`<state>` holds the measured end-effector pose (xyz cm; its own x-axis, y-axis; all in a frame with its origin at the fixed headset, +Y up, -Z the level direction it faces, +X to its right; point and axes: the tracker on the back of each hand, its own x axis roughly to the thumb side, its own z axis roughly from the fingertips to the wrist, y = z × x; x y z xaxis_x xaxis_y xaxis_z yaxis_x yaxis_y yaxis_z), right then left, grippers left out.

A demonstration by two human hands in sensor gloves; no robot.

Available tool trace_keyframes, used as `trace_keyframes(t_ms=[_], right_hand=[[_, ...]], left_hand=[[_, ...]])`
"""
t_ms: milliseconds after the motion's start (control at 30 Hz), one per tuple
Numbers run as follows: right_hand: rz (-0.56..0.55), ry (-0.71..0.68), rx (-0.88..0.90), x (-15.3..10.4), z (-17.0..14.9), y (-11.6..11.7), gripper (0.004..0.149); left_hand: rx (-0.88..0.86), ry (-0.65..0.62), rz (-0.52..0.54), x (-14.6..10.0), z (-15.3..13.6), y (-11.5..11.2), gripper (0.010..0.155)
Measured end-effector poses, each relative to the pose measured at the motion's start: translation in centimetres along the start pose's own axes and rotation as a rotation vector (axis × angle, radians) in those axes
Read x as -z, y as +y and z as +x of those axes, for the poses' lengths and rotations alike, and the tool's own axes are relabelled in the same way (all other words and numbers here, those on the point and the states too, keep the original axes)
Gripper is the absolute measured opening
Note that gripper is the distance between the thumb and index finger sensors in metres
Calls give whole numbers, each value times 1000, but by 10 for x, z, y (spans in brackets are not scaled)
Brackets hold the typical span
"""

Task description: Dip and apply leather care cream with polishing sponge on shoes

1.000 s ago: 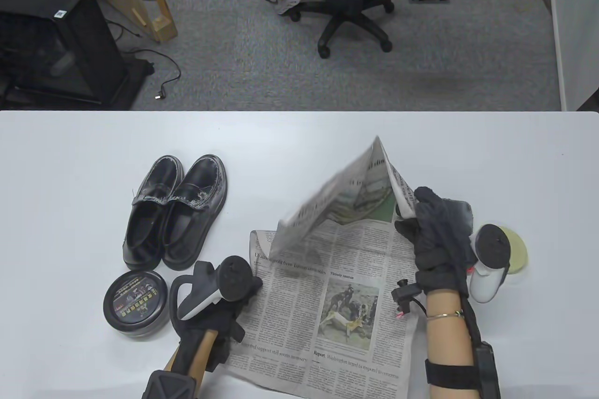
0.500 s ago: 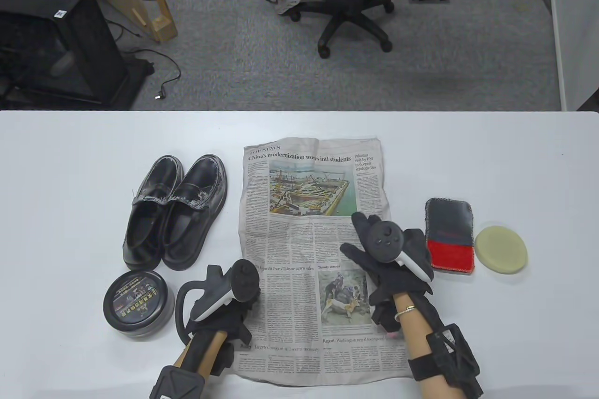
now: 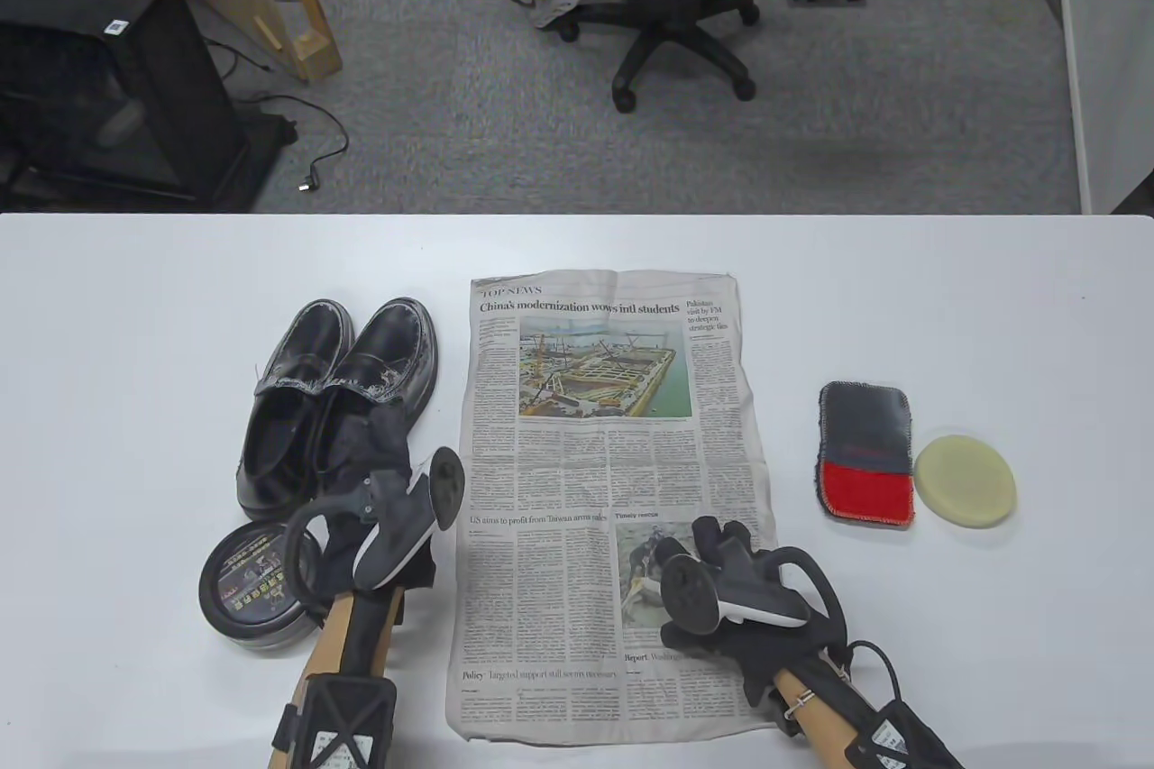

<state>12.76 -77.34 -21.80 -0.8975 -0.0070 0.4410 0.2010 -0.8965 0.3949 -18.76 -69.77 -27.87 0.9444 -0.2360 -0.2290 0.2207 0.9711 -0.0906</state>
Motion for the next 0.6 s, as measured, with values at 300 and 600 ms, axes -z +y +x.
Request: trace_keyframes(t_ms=[300, 600], right_hand=[[-44, -4, 62, -5, -7, -4, 89], [-228, 94, 118, -26, -37, -22, 87]], left_hand=[[110, 186, -111, 40, -2, -26, 50], [-16, 122, 182, 14, -23, -3, 39]])
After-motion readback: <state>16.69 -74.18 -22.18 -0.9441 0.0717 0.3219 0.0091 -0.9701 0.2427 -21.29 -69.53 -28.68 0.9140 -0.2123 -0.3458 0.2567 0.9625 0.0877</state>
